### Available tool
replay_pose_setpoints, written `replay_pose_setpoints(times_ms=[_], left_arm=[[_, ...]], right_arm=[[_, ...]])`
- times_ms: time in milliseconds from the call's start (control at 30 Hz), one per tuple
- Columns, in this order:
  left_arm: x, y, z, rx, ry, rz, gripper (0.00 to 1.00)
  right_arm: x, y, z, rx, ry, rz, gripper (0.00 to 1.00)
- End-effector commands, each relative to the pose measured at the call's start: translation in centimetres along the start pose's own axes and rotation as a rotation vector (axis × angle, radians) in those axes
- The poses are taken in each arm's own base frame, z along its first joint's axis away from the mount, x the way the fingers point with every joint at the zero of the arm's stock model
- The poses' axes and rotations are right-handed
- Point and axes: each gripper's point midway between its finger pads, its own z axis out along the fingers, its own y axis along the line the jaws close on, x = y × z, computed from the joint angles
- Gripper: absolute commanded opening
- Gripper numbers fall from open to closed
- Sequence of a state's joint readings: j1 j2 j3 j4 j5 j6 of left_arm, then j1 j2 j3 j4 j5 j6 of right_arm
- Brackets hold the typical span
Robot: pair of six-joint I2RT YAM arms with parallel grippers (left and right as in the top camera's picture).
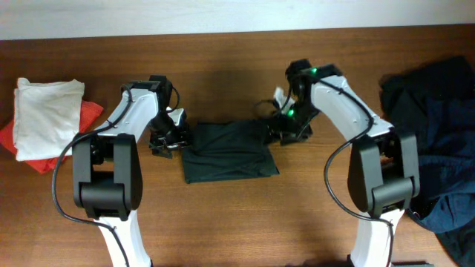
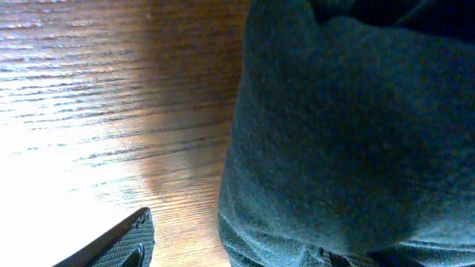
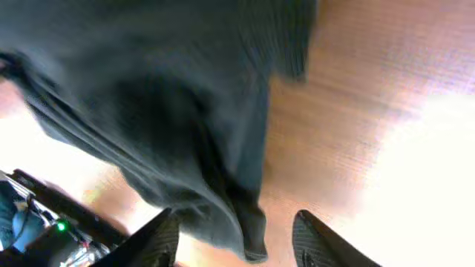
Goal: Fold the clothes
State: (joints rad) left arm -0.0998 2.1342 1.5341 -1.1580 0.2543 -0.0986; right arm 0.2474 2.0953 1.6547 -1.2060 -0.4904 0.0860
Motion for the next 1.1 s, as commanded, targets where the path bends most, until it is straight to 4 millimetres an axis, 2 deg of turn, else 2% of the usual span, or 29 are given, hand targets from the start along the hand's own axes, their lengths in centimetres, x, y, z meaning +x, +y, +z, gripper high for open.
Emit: replay_pose_setpoints(times_ms=[0,100,267,367,400,567,633,700,733,800,833,900,1000,1067], left_arm=[[0.3,0.5,0.5,-0.016,0.018,0.003,0.71],[0.3,0.5,0.5,-0.016,0.018,0.003,0.71],[0.3,0.5,0.5,-0.016,0.020,0.003,0.71],[0.4,0.5,0.5,-0.016,0.022,0.002,0.71],[0.4,0.5,0.5,-0.016,0.021,0.002,0.71],[0.4,0.5,0.5,-0.016,0.022,0.002,0.71],[0.4,0.5,0.5,-0.016,0.021,0.002,0.71],[0.4,0.5,0.5,-0.016,0.022,0.002,0.71],[0.4,0.5,0.5,-0.016,0.022,0.002,0.71],[0.4,0.5,0.5,-0.016,0.022,0.002,0.71],[0.4,0.5,0.5,-0.016,0.022,0.002,0.71],[0.4,0.5,0.5,-0.016,0.023,0.002,0.71],[0.5,0.5,0.5,-0.017,0.026,0.001,0.71],[0.5,0.5,0.5,-0.017,0.025,0.001,0.71]], right_arm=[[-1.0,1.6,-1.0,-0.059,-0.052,-0.081,0.52],[-1.0,2.3,0.7,-0.080,-0.022,-0.098,0.48],[-1.0,3.3,2.0,-0.099,-0.010,-0.125,0.44],[-0.9,3.0,2.9,-0.097,0.006,-0.117,0.41],[-0.9,2.9,3.0,-0.097,0.010,-0.115,0.38],[-0.8,1.9,3.5,-0.051,0.011,-0.086,0.38],[-0.4,2.1,4.0,-0.049,0.024,-0.092,0.37],[-0.3,2.5,4.3,-0.049,0.028,-0.105,0.29],[-0.3,2.8,4.4,-0.049,0.027,-0.113,0.16],[-0.6,3.1,4.5,-0.053,0.014,-0.127,0.04],[-0.7,3.0,4.5,-0.053,0.010,-0.126,0.04],[-1.1,2.0,3.8,-0.051,-0.004,-0.079,0.04],[-2.0,-0.8,2.2,-0.055,-0.038,0.020,0.04],[-1.7,-1.7,1.8,-0.053,-0.026,0.052,0.04]])
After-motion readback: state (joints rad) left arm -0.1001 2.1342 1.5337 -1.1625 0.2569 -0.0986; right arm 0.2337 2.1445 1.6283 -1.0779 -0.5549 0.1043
